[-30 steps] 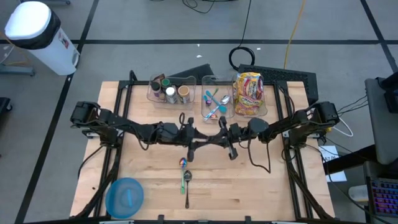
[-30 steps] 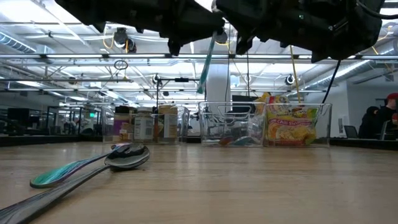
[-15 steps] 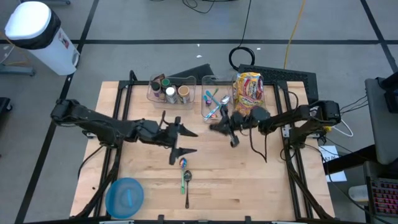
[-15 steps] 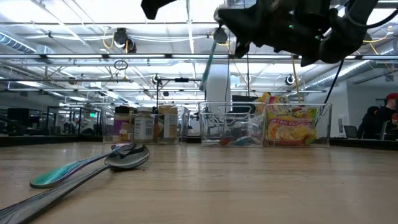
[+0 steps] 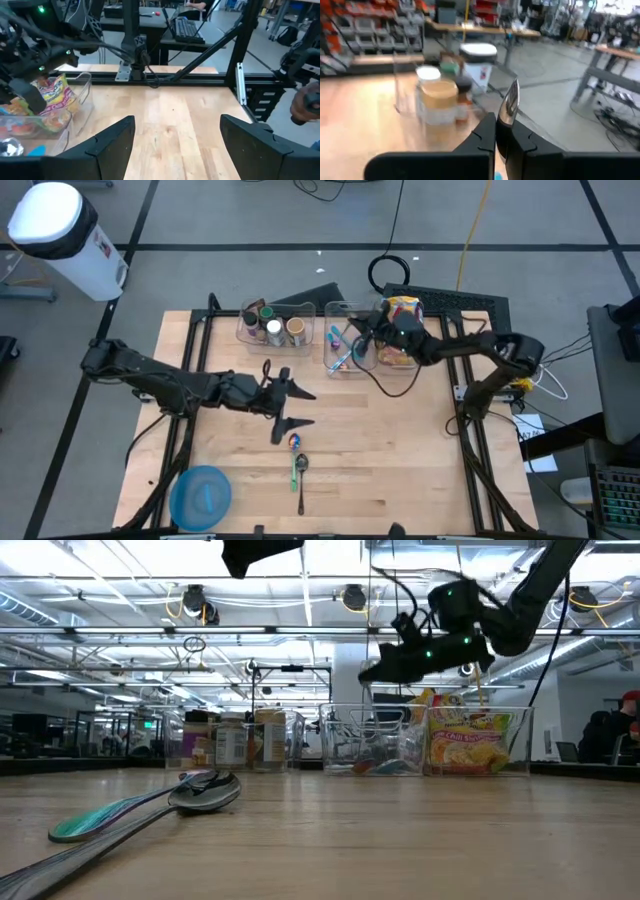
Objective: Pick & Place Food Item
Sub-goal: Put the silver spoon into the middle transparent bin
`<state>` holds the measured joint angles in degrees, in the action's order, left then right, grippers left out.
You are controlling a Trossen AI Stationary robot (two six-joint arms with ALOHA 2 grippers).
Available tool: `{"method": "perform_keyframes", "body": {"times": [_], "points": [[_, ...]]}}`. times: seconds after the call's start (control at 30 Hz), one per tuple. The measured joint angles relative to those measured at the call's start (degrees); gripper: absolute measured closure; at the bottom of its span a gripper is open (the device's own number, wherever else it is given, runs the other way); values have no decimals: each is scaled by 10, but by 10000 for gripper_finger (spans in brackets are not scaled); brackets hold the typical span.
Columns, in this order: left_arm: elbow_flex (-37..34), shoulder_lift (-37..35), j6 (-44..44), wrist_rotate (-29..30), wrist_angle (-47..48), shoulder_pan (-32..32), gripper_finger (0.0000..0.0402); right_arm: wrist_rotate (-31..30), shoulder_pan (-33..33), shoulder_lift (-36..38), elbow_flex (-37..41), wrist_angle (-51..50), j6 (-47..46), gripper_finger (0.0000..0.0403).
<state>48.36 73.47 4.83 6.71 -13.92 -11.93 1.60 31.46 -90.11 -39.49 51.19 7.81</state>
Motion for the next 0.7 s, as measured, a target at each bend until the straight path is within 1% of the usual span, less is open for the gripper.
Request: {"method": "perform_keyframes", "body": {"times": [0.2, 0.37, 0.53, 0.7], "points": [[0, 0, 1, 6, 4, 7, 100, 2, 23, -38, 0, 46, 32, 401], [0, 0, 2, 8, 5, 7, 101, 2, 30, -91, 0, 71, 67, 401], [0, 0, 5, 8, 10, 7, 101, 0, 32, -133, 0, 108, 64, 393], [0, 0, 5, 8, 10, 7, 100, 0, 25, -128, 1, 112, 10, 361]]}}
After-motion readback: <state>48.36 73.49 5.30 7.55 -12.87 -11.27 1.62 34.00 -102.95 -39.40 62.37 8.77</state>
